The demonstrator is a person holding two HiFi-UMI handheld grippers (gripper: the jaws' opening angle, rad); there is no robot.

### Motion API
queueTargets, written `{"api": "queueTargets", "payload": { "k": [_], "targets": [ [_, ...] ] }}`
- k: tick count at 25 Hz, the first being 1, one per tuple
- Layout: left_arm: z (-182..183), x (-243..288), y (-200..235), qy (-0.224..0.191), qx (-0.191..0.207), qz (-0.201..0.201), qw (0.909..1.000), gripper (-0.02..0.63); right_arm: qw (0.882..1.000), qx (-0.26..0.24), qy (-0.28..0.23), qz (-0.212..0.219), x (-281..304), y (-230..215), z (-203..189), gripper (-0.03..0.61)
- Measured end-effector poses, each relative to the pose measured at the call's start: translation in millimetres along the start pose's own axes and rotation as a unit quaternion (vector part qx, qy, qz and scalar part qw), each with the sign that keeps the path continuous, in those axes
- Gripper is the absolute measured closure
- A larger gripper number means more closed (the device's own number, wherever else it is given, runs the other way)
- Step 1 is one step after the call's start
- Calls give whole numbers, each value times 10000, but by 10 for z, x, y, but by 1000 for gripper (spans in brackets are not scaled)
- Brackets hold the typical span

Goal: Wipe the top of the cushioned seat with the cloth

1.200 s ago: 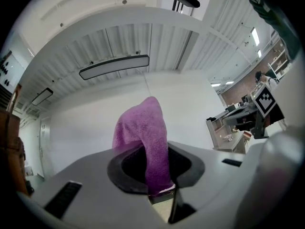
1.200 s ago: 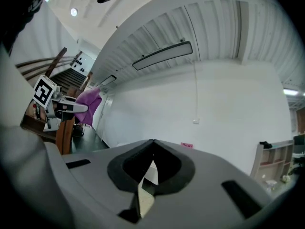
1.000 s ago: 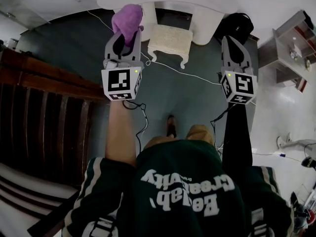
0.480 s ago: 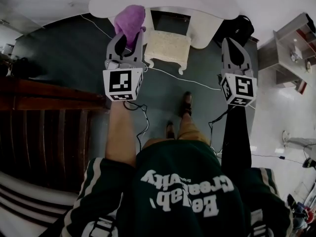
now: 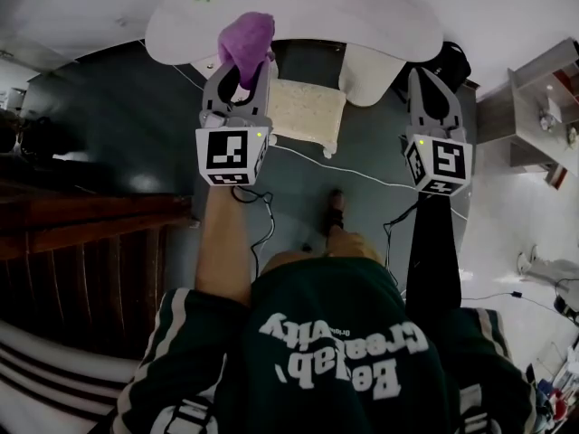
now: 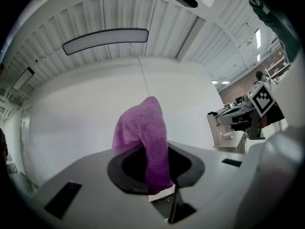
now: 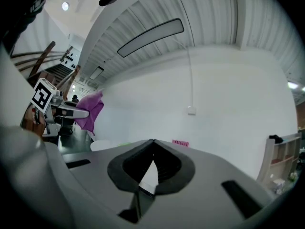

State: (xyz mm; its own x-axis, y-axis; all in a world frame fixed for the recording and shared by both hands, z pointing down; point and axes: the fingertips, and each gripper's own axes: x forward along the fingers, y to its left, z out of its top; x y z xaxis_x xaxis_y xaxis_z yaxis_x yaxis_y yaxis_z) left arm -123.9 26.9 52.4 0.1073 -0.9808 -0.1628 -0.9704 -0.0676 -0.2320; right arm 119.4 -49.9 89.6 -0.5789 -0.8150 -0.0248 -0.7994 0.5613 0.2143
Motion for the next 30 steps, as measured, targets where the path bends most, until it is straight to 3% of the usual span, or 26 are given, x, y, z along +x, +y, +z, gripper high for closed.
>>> {"api": "queueTargets", "payload": {
  "k": [9, 21, 25, 30],
  "targets": [
    [-283, 875, -50, 183, 104, -13, 9998, 522, 9994, 245, -103, 220, 855, -374, -254, 571],
    [-691, 1420, -178, 238, -81, -355, 9991, 520, 9986, 520, -13, -48, 1295, -482, -638, 571],
    [-982, 1534, -152, 257, -259, -582, 9976, 520, 9981, 533, 35, -301, 1379, -442, -780, 571],
    [-1617, 1665, -249, 545, -361, -1056, 9923, 520, 9968, 538, 112, -578, 1466, -348, -1149, 571]
  ]
}}
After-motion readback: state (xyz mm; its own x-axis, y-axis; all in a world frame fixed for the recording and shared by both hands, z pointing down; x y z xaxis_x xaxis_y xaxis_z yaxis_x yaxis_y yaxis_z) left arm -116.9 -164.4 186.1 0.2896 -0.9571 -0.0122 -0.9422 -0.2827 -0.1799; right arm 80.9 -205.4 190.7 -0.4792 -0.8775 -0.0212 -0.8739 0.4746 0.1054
